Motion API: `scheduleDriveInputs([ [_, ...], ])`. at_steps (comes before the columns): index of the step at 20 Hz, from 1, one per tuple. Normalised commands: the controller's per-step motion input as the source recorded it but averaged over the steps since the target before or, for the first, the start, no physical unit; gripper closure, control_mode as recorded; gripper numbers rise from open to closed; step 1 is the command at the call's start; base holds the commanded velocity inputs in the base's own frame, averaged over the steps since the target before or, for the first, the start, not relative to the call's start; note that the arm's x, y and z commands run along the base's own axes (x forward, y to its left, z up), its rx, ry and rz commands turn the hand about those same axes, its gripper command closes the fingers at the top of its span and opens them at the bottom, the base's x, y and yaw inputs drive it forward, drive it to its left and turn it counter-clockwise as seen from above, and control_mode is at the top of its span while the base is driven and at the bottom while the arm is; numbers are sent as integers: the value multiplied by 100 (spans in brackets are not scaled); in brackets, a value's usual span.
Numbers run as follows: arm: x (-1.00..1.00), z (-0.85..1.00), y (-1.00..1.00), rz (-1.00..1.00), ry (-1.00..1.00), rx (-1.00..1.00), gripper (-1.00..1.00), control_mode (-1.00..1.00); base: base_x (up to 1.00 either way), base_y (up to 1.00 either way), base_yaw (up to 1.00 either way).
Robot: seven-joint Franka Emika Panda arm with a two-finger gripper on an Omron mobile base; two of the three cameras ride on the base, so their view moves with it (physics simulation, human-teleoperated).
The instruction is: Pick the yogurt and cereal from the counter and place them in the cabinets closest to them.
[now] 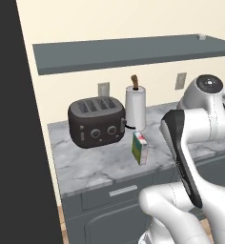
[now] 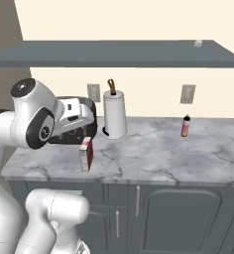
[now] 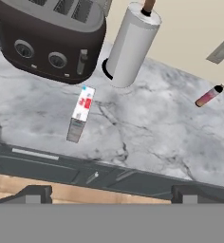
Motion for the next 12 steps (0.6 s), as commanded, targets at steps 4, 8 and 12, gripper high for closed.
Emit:
scheduleDriveInputs([
  [4, 0, 0, 0, 0, 0, 0, -100, -100, 0, 0, 0],
  [8, 1, -4, 20, 0, 1, 0, -100, -100, 0, 0, 0],
  [12, 0, -7, 34, -1, 0, 1, -100, -100, 0, 0, 0],
])
